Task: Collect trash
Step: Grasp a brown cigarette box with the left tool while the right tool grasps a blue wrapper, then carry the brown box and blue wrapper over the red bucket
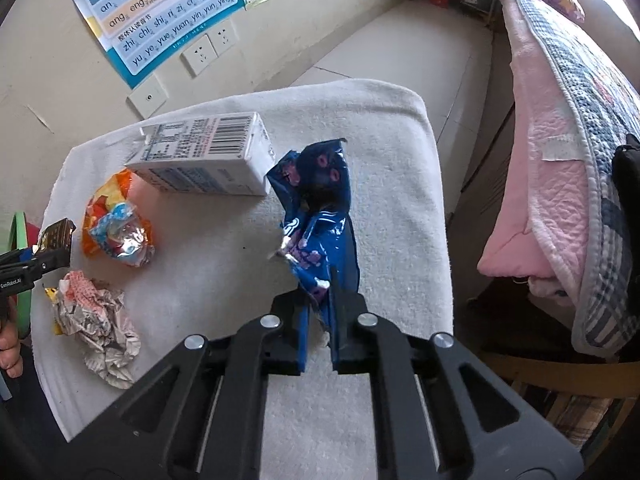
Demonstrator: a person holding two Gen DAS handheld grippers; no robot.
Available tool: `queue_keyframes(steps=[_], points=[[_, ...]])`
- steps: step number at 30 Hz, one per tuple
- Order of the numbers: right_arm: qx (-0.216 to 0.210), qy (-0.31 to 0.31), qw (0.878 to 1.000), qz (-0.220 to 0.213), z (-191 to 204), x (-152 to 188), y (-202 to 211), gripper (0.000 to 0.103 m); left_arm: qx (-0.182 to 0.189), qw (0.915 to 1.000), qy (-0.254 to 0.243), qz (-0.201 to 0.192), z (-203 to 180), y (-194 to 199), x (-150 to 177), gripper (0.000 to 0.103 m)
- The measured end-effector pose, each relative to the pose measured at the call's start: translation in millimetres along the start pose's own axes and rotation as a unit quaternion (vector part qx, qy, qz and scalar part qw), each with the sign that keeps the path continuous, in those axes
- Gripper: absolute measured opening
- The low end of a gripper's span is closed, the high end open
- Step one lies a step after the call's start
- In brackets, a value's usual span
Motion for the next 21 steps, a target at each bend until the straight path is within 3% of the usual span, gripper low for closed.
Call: queue_keyframes(steps=[13, 21], points=[[-0.026, -0.017, 0.999, -0.041, 3, 23, 56, 0.004, 0.006, 0.9995, 0.002, -0.033, 13, 41, 25, 0.069], [-0.052, 0.000, 0.996, -0.073, 31, 37, 103, 0.005, 0.023, 0.9974, 0.000, -0.069, 16, 86, 42, 0.069]])
Point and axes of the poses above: each gripper's, at about its wrist camera, not at the fingertips, and y roughly against the way its jaws point, z to its left, x to its underside, the point moved 2 cm from there along -y, roughly the way its jaws point, and after that the axes turned 1 degree about z, right-handed, at the moved point
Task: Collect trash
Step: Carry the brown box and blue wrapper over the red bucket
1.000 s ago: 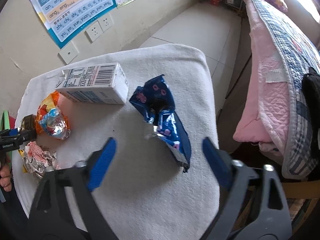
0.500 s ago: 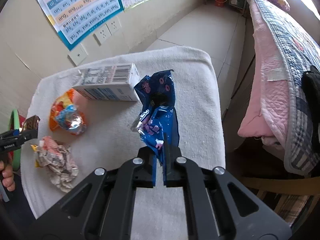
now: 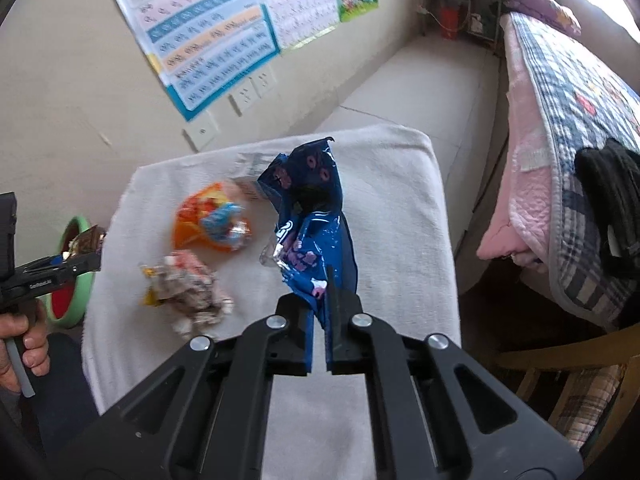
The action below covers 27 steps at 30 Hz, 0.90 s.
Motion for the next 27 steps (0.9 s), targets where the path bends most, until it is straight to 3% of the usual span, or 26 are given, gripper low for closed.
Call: queue_keyframes(steps=[12, 27], points=[[-0.055, 0.041, 0.997, -0.018, 77, 11, 26, 0.005, 0.001, 0.9990, 0.012, -0.042, 23, 58, 16, 0.069], [-0.113, 0.117, 0.986, -0.019, 181, 5, 26, 0.005, -0.021, 0.9944, 0.069, -0.077, 96, 106, 37, 0.069]])
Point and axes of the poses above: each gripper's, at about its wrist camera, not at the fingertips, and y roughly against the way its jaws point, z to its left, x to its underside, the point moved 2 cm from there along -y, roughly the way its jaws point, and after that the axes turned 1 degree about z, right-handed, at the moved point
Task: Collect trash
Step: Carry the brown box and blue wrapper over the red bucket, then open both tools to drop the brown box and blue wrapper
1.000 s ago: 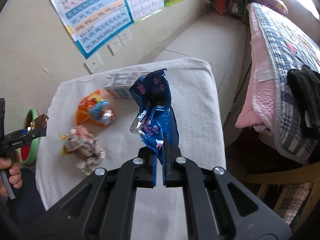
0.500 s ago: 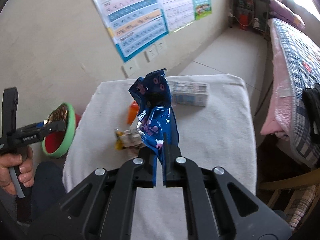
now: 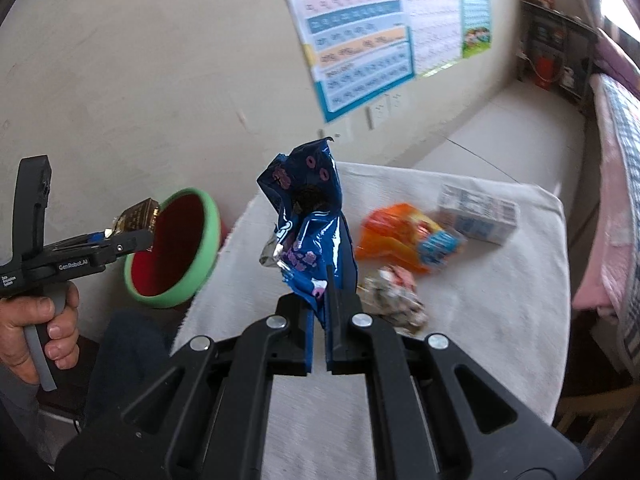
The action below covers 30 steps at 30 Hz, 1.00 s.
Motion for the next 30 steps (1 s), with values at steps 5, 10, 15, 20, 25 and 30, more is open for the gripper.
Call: queue_keyframes(steps=[5, 10, 15, 20, 25, 30], points=[[-0.020, 0.033, 0.999, 0.002, 41, -13, -12, 0.005, -0.008, 0.9997, 0.022, -0.011, 28, 12, 3, 0.069], [-0.044, 0.060, 0.997, 0.006, 84, -24, -28, 0.005, -0.018, 0.9983, 0.050, -0.023, 63, 26, 6, 0.069], [-0.067, 0.084, 0.994, 0.018, 126, -34, -50, 0.005, -0.023, 0.9960, 0.081, -0.032, 100, 38, 7, 0.069], [-0.089, 0.102, 0.991, 0.026, 160, -41, -66, 0.005, -0.022, 0.9942, 0.099, -0.038, 128, 47, 7, 0.069], [-0.097, 0.115, 0.988, 0.037, 184, -46, -85, 0.005, -0.016, 0.9927, 0.112, -0.042, 148, 50, 5, 0.069], [-0.094, 0.122, 0.987, 0.055, 196, -48, -109, 0.005, -0.010, 0.9920, 0.119, -0.042, 161, 46, 3, 0.069]])
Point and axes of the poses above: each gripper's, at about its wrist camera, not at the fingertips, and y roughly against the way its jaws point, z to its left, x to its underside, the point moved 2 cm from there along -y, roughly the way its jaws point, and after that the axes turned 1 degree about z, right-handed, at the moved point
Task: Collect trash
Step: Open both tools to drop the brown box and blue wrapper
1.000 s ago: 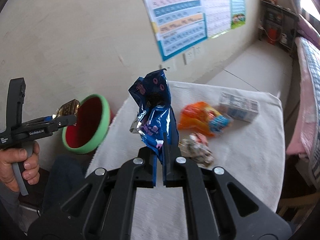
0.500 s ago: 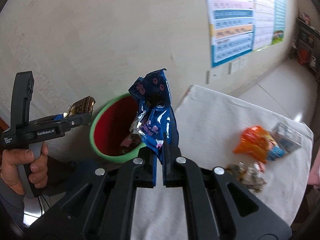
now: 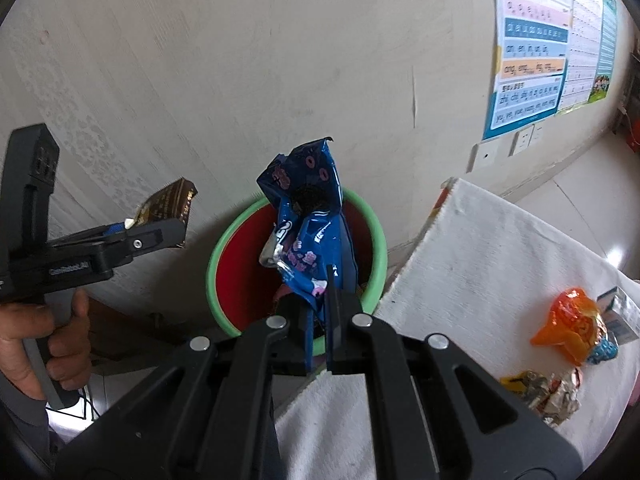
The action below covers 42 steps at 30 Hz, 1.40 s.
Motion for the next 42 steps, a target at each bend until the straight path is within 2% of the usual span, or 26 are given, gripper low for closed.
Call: queue_keyframes(steps=[16, 17, 19, 21, 24, 33, 42], points=[[0.006, 0.008, 0.999, 0.046, 8, -8, -59, 0.006, 0.019, 0.9996, 0.012, 0.016, 17, -25, -13, 0.071], [0.006, 0.006, 0.999, 0.048, 8, -8, -60, 0.008, 0.018, 0.9996, 0.015, 0.015, 18, -25, -13, 0.072], [0.005, 0.004, 0.999, 0.049, 8, -6, -62, 0.018, 0.018, 0.9996, 0.020, 0.013, 19, -24, -13, 0.077], [0.001, -0.001, 0.999, 0.051, 8, -3, -63, 0.045, 0.017, 0.9995, 0.023, 0.010, 20, -24, -13, 0.085], [0.004, -0.001, 0.999, 0.048, 9, -2, -61, 0.058, 0.020, 0.9994, 0.027, 0.007, 19, -23, -13, 0.092], [0.012, -0.004, 0.999, 0.038, 4, 3, -47, 0.070, 0.019, 0.9993, 0.031, 0.002, 15, -15, -12, 0.095], [0.024, -0.008, 0.999, 0.024, -3, 22, -17, 0.077, 0.020, 0.9998, 0.004, 0.006, -14, -7, -2, 0.095]])
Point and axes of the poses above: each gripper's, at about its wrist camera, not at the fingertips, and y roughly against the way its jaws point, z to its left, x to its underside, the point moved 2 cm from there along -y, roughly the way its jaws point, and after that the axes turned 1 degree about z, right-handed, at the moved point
